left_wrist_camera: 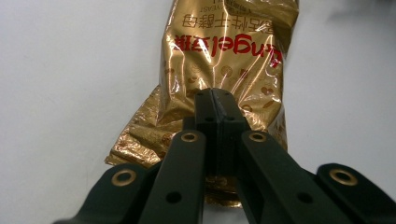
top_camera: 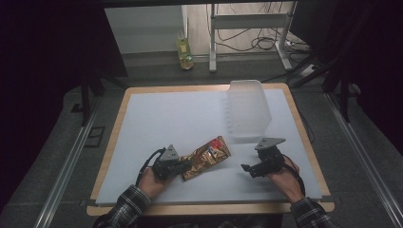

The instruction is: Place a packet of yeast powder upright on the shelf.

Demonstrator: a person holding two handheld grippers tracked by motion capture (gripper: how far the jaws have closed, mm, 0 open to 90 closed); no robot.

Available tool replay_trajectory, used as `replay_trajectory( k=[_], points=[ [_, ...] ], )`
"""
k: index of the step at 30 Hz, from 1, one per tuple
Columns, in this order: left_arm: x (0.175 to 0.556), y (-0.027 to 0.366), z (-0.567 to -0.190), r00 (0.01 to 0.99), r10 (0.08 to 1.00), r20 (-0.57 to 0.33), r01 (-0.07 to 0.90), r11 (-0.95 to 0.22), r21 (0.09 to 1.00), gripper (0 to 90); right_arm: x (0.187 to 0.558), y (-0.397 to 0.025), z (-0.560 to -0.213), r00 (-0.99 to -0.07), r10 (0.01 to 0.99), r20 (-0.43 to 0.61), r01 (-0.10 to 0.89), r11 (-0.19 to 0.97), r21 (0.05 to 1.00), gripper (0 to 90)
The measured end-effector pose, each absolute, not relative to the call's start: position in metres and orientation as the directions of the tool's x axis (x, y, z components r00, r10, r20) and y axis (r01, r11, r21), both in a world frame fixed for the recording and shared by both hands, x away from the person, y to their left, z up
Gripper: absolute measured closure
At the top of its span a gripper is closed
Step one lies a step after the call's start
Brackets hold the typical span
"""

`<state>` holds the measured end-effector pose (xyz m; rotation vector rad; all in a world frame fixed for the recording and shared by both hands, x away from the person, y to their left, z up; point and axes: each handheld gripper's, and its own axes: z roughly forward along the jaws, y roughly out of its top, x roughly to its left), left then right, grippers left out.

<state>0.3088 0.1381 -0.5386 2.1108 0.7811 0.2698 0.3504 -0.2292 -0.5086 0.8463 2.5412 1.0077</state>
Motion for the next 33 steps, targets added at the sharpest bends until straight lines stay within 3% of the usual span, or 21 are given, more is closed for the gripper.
replay_trajectory(
  k=[12,21,33],
  points=[
    [0.306,0.142,-0.540,0.778,0.618,-0.110,0.451,-0.429,0.783,90.0,0.357,-0.216,-0.501,-0.817,0.573,0.070,0.456,0.565,0.688,4.5],
    [0.305,0.144,-0.540,0.775,0.620,-0.119,0.459,-0.425,0.780,90.0,0.370,-0.180,-0.497,-0.855,0.507,0.104,0.441,0.608,0.660,4.0],
    [0.305,0.147,-0.540,0.782,0.610,-0.131,0.462,-0.425,0.778,90.0,0.399,-0.123,-0.504,-0.854,0.456,0.249,0.505,0.616,0.605,7.0]
  ],
)
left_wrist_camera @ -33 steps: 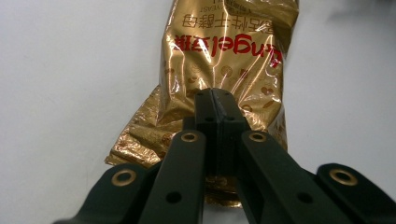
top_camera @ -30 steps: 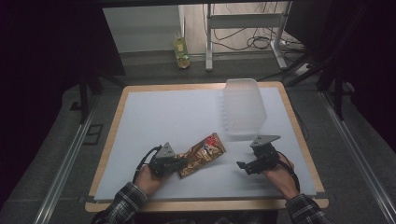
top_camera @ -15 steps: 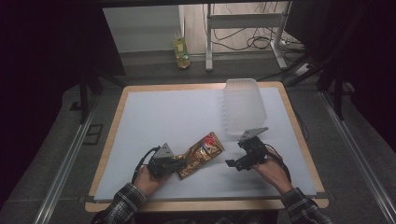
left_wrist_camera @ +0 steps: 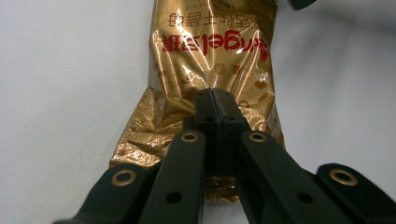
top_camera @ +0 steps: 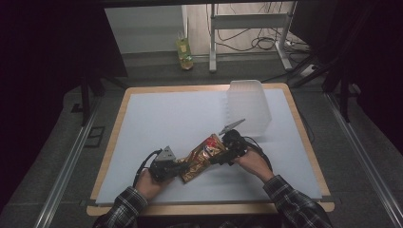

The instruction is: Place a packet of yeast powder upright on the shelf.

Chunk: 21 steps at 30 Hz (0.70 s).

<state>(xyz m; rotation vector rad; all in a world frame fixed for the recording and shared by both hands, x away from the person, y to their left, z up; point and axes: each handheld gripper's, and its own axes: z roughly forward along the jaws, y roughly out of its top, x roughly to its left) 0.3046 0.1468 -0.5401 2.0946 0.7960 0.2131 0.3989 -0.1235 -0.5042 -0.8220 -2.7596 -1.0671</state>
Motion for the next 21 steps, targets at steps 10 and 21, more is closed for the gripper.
replay_trajectory(
  k=[10,21],
  points=[
    [0.304,0.148,-0.540,0.787,0.604,-0.125,0.455,-0.432,0.779,90.0,0.414,-0.094,-0.502,-0.823,0.414,0.388,0.567,0.623,0.539,12.3],
    [0.302,0.149,-0.539,0.795,0.596,-0.108,0.441,-0.448,0.777,89.8,0.420,-0.084,-0.495,-0.833,0.416,0.366,0.552,0.675,0.490,45.4]
  ],
)
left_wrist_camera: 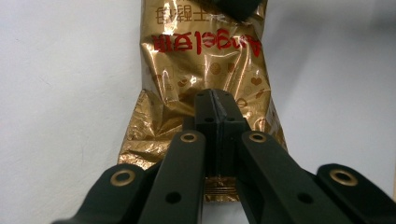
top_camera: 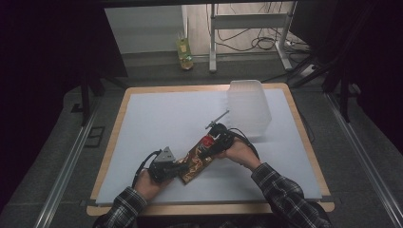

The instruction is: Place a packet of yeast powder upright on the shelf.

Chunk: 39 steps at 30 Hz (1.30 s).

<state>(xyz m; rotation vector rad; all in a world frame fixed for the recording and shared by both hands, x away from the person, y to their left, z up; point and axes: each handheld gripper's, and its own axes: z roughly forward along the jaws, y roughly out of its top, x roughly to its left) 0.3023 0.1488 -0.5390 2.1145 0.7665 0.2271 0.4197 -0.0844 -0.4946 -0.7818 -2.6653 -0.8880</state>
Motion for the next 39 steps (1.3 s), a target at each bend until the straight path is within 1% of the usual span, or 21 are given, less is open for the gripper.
replay_trajectory(
  k=[3,4,5,7,11,13,14,18,20,23,26,29,31,32,36,37,39],
  points=[
    [0.302,0.149,-0.538,0.799,0.594,-0.098,0.435,-0.457,0.776,88.4,0.422,-0.088,-0.492,-0.802,0.416,0.428,0.592,0.647,0.480,60.3],
    [0.302,0.149,-0.538,0.799,0.594,-0.093,0.431,-0.459,0.777,88.4,0.422,-0.088,-0.492,-0.802,0.416,0.428,0.592,0.647,0.480,60.3],
    [0.301,0.149,-0.538,0.799,0.595,-0.088,0.429,-0.460,0.778,87.7,0.422,-0.089,-0.491,-0.800,0.409,0.438,0.594,0.642,0.485,62.1],
    [0.301,0.151,-0.537,0.798,0.596,-0.089,0.430,-0.461,0.776,82.0,0.421,-0.090,-0.489,-0.792,0.410,0.452,0.604,0.638,0.479,65.0],
    [0.302,0.154,-0.535,0.800,0.589,-0.120,0.444,-0.445,0.778,73.4,0.420,-0.091,-0.486,-0.783,0.406,0.472,0.614,0.625,0.481,69.3],
    [0.303,0.156,-0.533,0.797,0.588,-0.138,0.452,-0.430,0.782,67.8,0.419,-0.092,-0.483,-0.779,0.399,0.483,0.618,0.617,0.487,70.2],
    [0.303,0.156,-0.533,0.798,0.586,-0.143,0.454,-0.427,0.782,62.8,0.419,-0.093,-0.481,-0.784,0.395,0.478,0.612,0.618,0.493,70.5],
    [0.305,0.161,-0.531,0.774,0.612,-0.161,0.471,-0.388,0.792,53.2,0.418,-0.094,-0.475,-0.800,0.387,0.458,0.594,0.613,0.521,71.0],
    [0.306,0.165,-0.531,0.768,0.616,-0.173,0.472,-0.363,0.803,51.2,0.418,-0.095,-0.472,-0.808,0.383,0.448,0.586,0.609,0.535,71.1],
    [0.307,0.167,-0.530,0.758,0.630,-0.172,0.468,-0.341,0.815,45.8,0.417,-0.097,-0.466,-0.822,0.381,0.424,0.568,0.608,0.554,71.4],
    [0.308,0.167,-0.532,0.755,0.635,-0.164,0.469,-0.349,0.811,37.9,0.417,-0.100,-0.458,-0.834,0.379,0.401,0.551,0.608,0.572,71.7],
    [0.309,0.166,-0.533,0.757,0.635,-0.153,0.460,-0.353,0.815,33.6,0.418,-0.103,-0.452,-0.846,0.376,0.378,0.533,0.609,0.588,71.8],
    [0.309,0.167,-0.533,0.756,0.639,-0.142,0.455,-0.357,0.816,29.6,0.419,-0.106,-0.445,-0.862,0.375,0.341,0.506,0.611,0.609,72.0],
    [0.309,0.167,-0.533,0.754,0.642,-0.140,0.454,-0.354,0.818,29.6,0.419,-0.106,-0.445,-0.862,0.375,0.341,0.506,0.611,0.609,72.0],
    [0.310,0.167,-0.534,0.745,0.654,-0.128,0.449,-0.351,0.822,25.1,0.419,-0.112,-0.434,-0.875,0.379,0.300,0.480,0.600,0.640,72.0],
    [0.310,0.167,-0.534,0.745,0.656,-0.125,0.447,-0.350,0.823,22.7,0.419,-0.114,-0.430,-0.879,0.386,0.281,0.470,0.597,0.650,72.0],
    [0.310,0.168,-0.534,0.743,0.659,-0.117,0.442,-0.352,0.825,21.8,0.419,-0.115,-0.427,-0.883,0.388,0.266,0.460,0.597,0.657,72.0]
  ],
)
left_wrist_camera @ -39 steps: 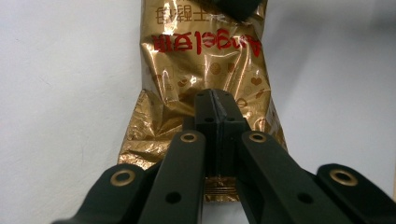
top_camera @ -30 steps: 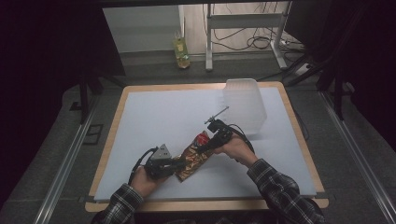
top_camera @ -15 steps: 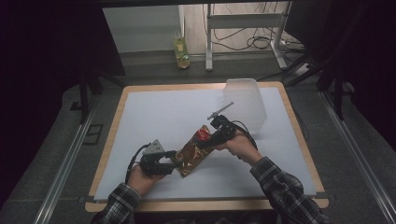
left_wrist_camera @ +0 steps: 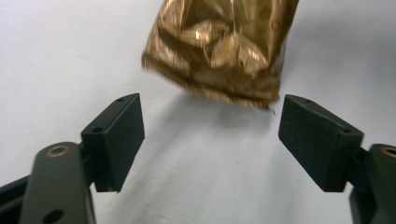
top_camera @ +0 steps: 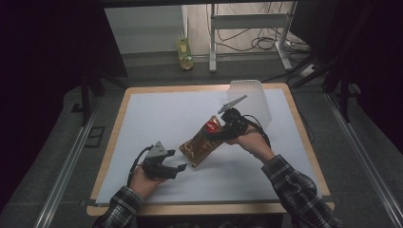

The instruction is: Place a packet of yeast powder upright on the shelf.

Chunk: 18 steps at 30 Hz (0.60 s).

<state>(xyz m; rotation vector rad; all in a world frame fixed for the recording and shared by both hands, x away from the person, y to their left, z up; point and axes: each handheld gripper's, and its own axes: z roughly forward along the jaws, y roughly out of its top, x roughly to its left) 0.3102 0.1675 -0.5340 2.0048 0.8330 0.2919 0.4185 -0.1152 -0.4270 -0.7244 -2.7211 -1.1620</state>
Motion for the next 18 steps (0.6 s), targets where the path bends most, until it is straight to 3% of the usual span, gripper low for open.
replay_trajectory(
  k=[10,18],
  points=[
    [0.309,0.163,-0.536,0.750,0.660,-0.047,0.417,-0.416,0.808,7.8,0.422,-0.130,-0.405,-0.908,0.389,0.156,0.381,0.609,0.695,71.9],
    [0.310,0.160,-0.540,0.752,0.659,-0.004,0.409,-0.463,0.786,5.8,0.428,-0.140,-0.392,-0.919,0.378,0.107,0.336,0.616,0.712,71.9]
  ],
)
